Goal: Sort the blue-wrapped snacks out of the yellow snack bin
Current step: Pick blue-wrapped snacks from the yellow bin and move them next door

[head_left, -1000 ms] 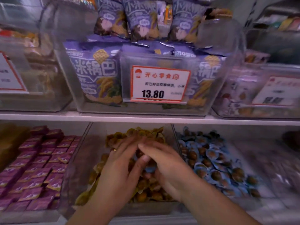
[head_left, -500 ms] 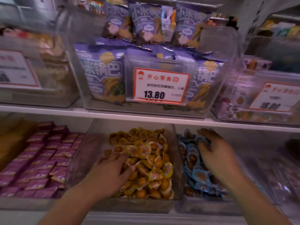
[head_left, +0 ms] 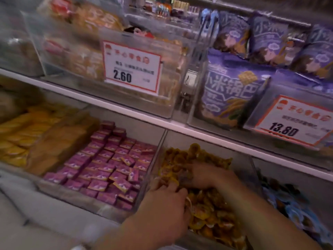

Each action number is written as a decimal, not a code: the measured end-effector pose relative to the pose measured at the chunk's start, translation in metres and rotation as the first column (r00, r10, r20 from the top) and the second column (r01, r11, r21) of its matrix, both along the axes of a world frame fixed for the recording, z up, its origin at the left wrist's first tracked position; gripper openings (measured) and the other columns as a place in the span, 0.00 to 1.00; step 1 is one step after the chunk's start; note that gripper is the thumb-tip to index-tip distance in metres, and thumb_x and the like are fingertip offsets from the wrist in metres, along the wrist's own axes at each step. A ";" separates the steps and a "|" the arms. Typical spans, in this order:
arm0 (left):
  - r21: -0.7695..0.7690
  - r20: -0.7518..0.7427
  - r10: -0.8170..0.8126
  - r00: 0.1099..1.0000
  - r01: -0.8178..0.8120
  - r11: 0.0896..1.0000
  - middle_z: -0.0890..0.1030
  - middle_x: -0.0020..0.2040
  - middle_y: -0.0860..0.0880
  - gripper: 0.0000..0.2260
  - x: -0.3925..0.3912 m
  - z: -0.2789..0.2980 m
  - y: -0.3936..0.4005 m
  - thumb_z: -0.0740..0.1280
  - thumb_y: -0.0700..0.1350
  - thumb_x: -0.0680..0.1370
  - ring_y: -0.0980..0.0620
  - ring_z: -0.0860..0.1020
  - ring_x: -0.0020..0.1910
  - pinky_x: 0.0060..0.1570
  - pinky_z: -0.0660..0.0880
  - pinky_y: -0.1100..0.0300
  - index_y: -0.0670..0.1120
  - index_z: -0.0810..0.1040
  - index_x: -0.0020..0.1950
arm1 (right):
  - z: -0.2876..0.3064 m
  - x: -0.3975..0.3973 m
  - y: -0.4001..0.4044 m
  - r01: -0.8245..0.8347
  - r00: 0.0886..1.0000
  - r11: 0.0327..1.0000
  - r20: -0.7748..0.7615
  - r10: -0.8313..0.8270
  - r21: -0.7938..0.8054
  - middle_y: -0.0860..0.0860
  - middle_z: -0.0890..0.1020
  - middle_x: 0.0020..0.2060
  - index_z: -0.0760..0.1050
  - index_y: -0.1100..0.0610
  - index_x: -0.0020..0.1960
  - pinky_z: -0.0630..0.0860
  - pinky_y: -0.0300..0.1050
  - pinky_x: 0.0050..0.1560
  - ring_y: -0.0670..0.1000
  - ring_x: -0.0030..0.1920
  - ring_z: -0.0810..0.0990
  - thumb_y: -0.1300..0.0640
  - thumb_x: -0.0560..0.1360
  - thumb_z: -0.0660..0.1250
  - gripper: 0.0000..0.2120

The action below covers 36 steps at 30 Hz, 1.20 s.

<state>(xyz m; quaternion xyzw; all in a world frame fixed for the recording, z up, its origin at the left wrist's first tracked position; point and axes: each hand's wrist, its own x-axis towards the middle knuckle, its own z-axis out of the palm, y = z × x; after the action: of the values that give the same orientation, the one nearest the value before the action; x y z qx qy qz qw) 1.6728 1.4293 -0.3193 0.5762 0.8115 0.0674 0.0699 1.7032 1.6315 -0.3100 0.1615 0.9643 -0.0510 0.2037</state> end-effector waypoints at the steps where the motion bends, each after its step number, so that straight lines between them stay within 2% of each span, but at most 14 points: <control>1: -0.002 0.006 0.005 1.000 -0.005 1.000 0.73 0.60 0.46 0.17 0.000 0.000 0.001 0.52 0.58 0.79 0.43 0.74 0.60 0.74 0.53 0.45 0.51 0.71 0.61 | 0.003 -0.001 0.004 0.010 1.000 1.000 0.014 -0.010 -0.001 0.48 0.68 0.75 0.63 0.37 0.73 0.63 0.44 0.70 0.53 0.72 0.69 0.28 0.71 0.60 0.33; 4: -0.014 0.018 0.008 1.000 -0.008 1.000 0.73 0.63 0.44 0.18 0.001 0.003 0.002 0.53 0.57 0.80 0.41 0.74 0.60 0.74 0.52 0.43 0.49 0.71 0.63 | 0.013 -0.009 0.013 0.082 0.990 0.995 0.112 -0.088 0.058 0.49 0.70 0.73 0.62 0.38 0.74 0.66 0.45 0.67 0.55 0.68 0.73 0.23 0.60 0.57 0.45; 7: -0.008 0.045 0.010 0.999 -0.009 1.000 0.71 0.65 0.43 0.19 0.002 0.005 0.000 0.54 0.56 0.81 0.40 0.73 0.62 0.75 0.48 0.43 0.48 0.70 0.67 | 0.006 -0.017 0.012 0.116 0.980 0.969 0.132 -0.147 0.220 0.55 0.69 0.72 0.60 0.42 0.76 0.69 0.55 0.67 0.59 0.69 0.70 0.31 0.66 0.64 0.41; 9: -0.006 0.062 0.014 0.998 -0.014 1.000 0.71 0.66 0.42 0.19 0.003 0.008 -0.001 0.54 0.55 0.81 0.40 0.73 0.62 0.76 0.46 0.43 0.46 0.70 0.67 | -0.001 -0.020 0.005 0.127 0.979 0.964 0.124 -0.159 0.235 0.57 0.68 0.72 0.60 0.46 0.77 0.66 0.56 0.68 0.61 0.71 0.65 0.36 0.69 0.68 0.39; 14: 0.005 0.107 0.008 0.994 -0.009 1.000 0.71 0.66 0.40 0.20 0.003 0.010 -0.001 0.55 0.54 0.81 0.38 0.72 0.64 0.76 0.44 0.42 0.45 0.70 0.68 | -0.009 -0.030 -0.008 0.136 0.991 0.984 -0.006 -0.136 0.114 0.56 0.78 0.57 0.73 0.53 0.63 0.70 0.42 0.49 0.56 0.55 0.77 0.46 0.69 0.73 0.26; 17: 0.022 0.099 0.000 0.995 -0.002 1.000 0.71 0.66 0.41 0.20 0.002 0.008 -0.002 0.55 0.54 0.81 0.38 0.72 0.63 0.76 0.46 0.42 0.46 0.70 0.68 | -0.010 -0.034 -0.019 0.093 0.994 0.991 -0.062 -0.087 0.096 0.55 0.81 0.55 0.77 0.53 0.60 0.73 0.41 0.49 0.56 0.55 0.79 0.50 0.72 0.70 0.17; 19: 0.029 0.090 -0.004 0.996 0.001 1.000 0.71 0.66 0.41 0.20 0.001 0.006 -0.001 0.54 0.55 0.81 0.39 0.73 0.63 0.76 0.46 0.41 0.46 0.70 0.68 | -0.015 -0.036 -0.023 0.087 0.990 0.993 -0.122 -0.077 0.084 0.55 0.81 0.56 0.76 0.52 0.62 0.75 0.43 0.54 0.57 0.56 0.80 0.50 0.73 0.69 0.18; 23: 0.023 0.105 -0.002 0.994 -0.001 1.000 0.68 0.69 0.42 0.22 0.001 0.005 0.001 0.54 0.56 0.81 0.40 0.71 0.66 0.76 0.46 0.41 0.47 0.68 0.71 | -0.019 -0.036 -0.029 0.225 0.905 0.934 -0.296 -0.306 -0.277 0.57 0.81 0.44 0.77 0.55 0.50 0.78 0.43 0.54 0.51 0.44 0.81 0.58 0.70 0.70 0.09; 25: 0.026 0.119 -0.001 0.993 -0.002 1.000 0.66 0.72 0.43 0.23 0.001 0.005 0.000 0.54 0.56 0.80 0.40 0.70 0.67 0.76 0.46 0.40 0.48 0.66 0.73 | -0.013 -0.034 -0.030 0.285 0.817 0.775 -0.280 -0.504 -0.564 0.58 0.83 0.39 0.78 0.62 0.46 0.80 0.40 0.46 0.46 0.38 0.84 0.64 0.68 0.71 0.07; 27: 0.027 0.112 0.000 0.994 -0.003 1.000 0.67 0.72 0.43 0.23 0.001 0.004 0.000 0.54 0.56 0.80 0.40 0.70 0.67 0.76 0.47 0.40 0.48 0.66 0.73 | -0.004 -0.032 -0.030 0.318 0.686 0.420 -0.100 -0.721 -0.850 0.61 0.85 0.42 0.81 0.64 0.48 0.83 0.49 0.47 0.53 0.42 0.86 0.66 0.69 0.73 0.08; 29: 0.024 0.104 -0.001 0.995 -0.001 1.000 0.69 0.69 0.43 0.23 0.001 0.003 0.000 0.54 0.56 0.80 0.40 0.71 0.66 0.75 0.48 0.40 0.49 0.65 0.74 | 0.007 -0.031 -0.030 0.246 0.639 0.114 0.073 -0.766 -0.962 0.65 0.84 0.45 0.80 0.69 0.52 0.84 0.52 0.45 0.59 0.43 0.85 0.66 0.73 0.70 0.09; 32: 0.026 0.109 -0.007 0.994 0.004 1.000 0.70 0.68 0.43 0.24 -0.001 0.002 0.001 0.54 0.57 0.79 0.41 0.71 0.66 0.75 0.49 0.40 0.51 0.64 0.75 | 0.020 -0.029 -0.026 0.114 0.651 -0.031 0.098 -0.753 -0.993 0.65 0.81 0.48 0.76 0.69 0.56 0.83 0.51 0.45 0.59 0.43 0.83 0.65 0.77 0.67 0.10; 34: 0.021 0.105 -0.010 0.994 0.008 1.000 0.69 0.69 0.44 0.24 -0.001 0.000 0.001 0.54 0.57 0.79 0.41 0.71 0.67 0.75 0.49 0.40 0.52 0.63 0.75 | 0.025 -0.023 -0.018 0.120 0.631 0.029 0.054 -0.774 -0.992 0.66 0.80 0.48 0.75 0.68 0.56 0.82 0.47 0.40 0.54 0.39 0.83 0.65 0.76 0.67 0.10; 36: 0.018 0.098 -0.006 0.995 0.005 1.000 0.68 0.71 0.44 0.24 -0.001 -0.001 0.001 0.53 0.57 0.79 0.41 0.70 0.67 0.75 0.49 0.40 0.51 0.64 0.75 | 0.026 -0.014 -0.004 0.277 0.633 0.336 -0.092 -0.769 -0.900 0.66 0.83 0.49 0.78 0.68 0.57 0.80 0.43 0.33 0.49 0.32 0.82 0.63 0.75 0.69 0.12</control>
<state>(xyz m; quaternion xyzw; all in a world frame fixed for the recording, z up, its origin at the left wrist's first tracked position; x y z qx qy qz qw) 1.6719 1.4308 -0.3202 0.5750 0.8048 0.1028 0.1049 1.6892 1.6277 -0.2840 0.3423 0.7213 -0.6009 -0.0380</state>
